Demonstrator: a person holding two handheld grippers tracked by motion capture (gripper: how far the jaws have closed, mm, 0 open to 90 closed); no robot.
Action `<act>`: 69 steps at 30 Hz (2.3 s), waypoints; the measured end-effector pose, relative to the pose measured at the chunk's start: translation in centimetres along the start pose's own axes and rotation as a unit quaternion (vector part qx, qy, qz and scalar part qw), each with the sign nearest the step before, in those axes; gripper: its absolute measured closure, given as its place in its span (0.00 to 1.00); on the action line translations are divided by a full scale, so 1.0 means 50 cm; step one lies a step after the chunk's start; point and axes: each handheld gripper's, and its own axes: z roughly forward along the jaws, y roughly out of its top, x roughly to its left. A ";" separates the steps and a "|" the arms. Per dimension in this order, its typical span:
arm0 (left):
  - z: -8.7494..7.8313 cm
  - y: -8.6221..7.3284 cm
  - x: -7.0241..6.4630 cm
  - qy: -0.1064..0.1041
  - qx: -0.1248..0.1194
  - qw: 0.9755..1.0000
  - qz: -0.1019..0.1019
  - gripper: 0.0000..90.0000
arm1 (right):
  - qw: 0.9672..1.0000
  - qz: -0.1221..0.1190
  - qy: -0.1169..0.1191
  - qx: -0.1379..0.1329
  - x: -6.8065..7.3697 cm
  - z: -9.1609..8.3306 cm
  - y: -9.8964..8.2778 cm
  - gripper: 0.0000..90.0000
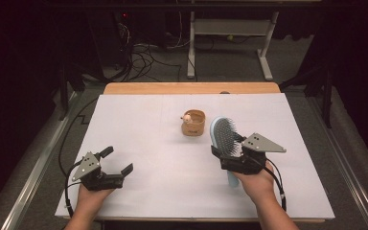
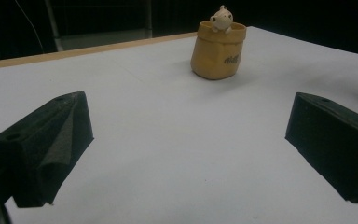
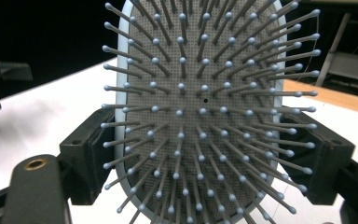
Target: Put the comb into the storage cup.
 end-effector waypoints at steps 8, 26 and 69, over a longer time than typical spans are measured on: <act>0.001 0.000 -0.006 -0.001 0.002 1.000 0.002 0.02 | 1.000 0.003 0.000 -0.031 -0.005 -0.009 -0.005 0.23; 0.007 0.001 -0.013 -0.005 0.005 1.000 -0.015 0.02 | 0.998 0.006 -0.001 -0.066 -0.009 -0.017 -0.018 0.23; 0.096 0.120 -0.102 -0.050 0.009 0.999 0.008 0.01 | 0.995 -0.048 -0.018 -0.087 0.044 0.046 -0.006 0.23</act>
